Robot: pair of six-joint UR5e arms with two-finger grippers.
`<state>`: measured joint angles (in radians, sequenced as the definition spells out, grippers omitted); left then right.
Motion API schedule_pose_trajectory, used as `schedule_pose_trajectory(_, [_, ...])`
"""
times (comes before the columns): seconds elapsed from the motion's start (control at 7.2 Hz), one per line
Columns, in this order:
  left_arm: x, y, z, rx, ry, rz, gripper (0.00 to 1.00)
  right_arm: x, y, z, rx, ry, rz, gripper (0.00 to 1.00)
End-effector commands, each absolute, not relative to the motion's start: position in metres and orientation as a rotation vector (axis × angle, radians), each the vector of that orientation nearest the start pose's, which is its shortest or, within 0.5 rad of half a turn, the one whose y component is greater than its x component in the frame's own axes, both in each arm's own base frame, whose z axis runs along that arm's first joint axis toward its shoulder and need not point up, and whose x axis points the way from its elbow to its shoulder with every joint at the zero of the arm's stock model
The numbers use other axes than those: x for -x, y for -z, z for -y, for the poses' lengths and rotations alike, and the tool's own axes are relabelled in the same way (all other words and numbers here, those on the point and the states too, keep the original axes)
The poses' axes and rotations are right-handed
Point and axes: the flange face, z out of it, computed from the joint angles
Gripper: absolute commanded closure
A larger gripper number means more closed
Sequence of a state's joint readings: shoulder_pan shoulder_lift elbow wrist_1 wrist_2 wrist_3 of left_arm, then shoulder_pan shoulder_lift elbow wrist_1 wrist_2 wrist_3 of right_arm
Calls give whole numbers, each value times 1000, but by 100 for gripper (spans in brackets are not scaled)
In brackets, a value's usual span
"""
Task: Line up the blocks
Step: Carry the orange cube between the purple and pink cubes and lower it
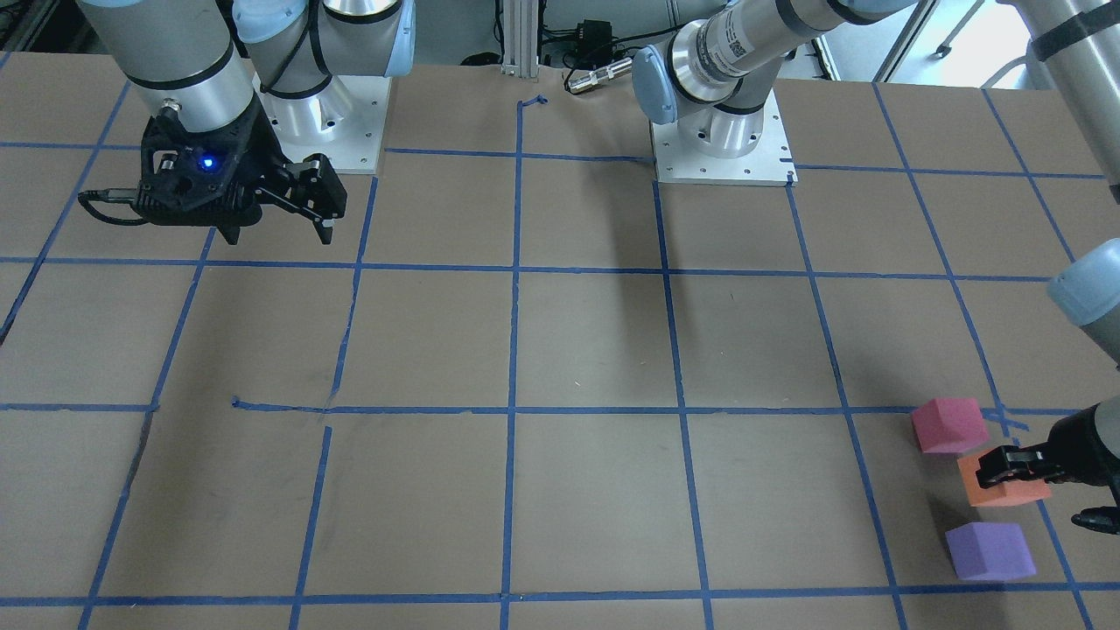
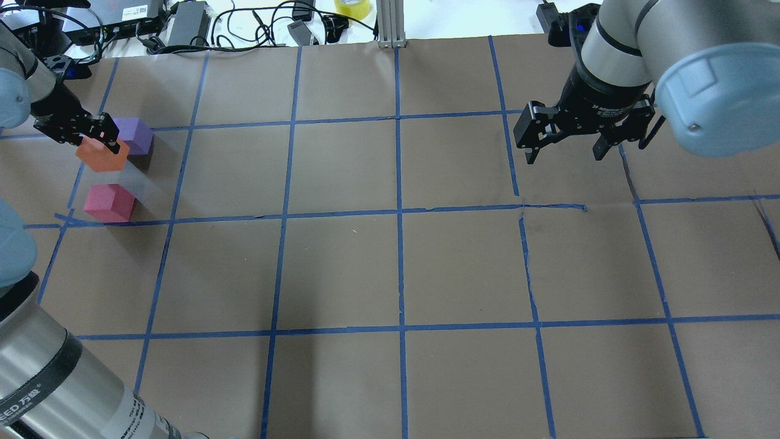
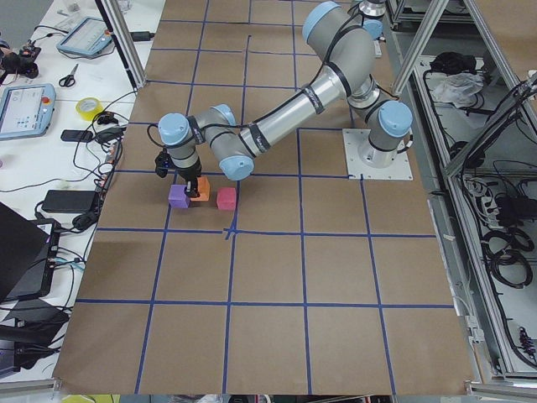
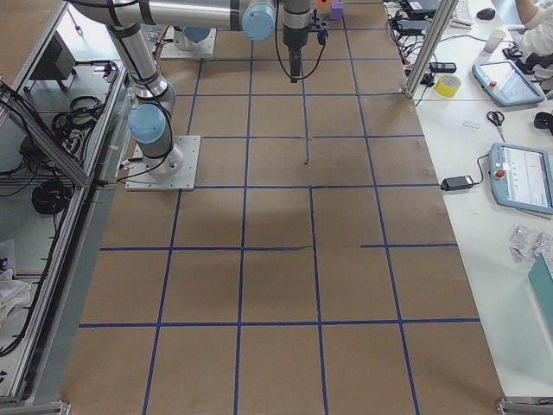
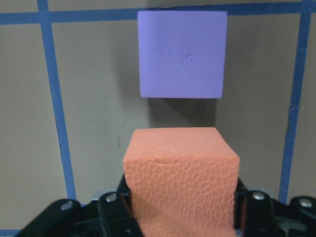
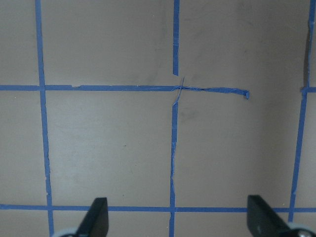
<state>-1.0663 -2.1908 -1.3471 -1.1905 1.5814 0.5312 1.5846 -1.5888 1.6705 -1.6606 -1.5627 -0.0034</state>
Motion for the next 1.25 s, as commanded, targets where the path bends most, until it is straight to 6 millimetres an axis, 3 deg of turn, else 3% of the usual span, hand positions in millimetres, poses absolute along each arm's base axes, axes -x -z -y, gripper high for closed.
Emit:
schedule_pose_trajectory(0.0, [-225,-250,683,-94,-18,-3133,100,-141,-457,482,29,12,-3134,0])
schedule_pose_trajectory(0.28, [-227,-244,685,-91,-12,-3122,100,-141,-456,482,29,10,-3134,0])
schedule_pose_trajectory(0.83, [-224,-201,683,-94,-25,-3134,100,-141,-455,482,29,5,-3134,0])
schedule_pose_trajectory(1.11, [-224,-196,683,-94,-2,-3129,100,-141,-454,483,29,0,-3135,0])
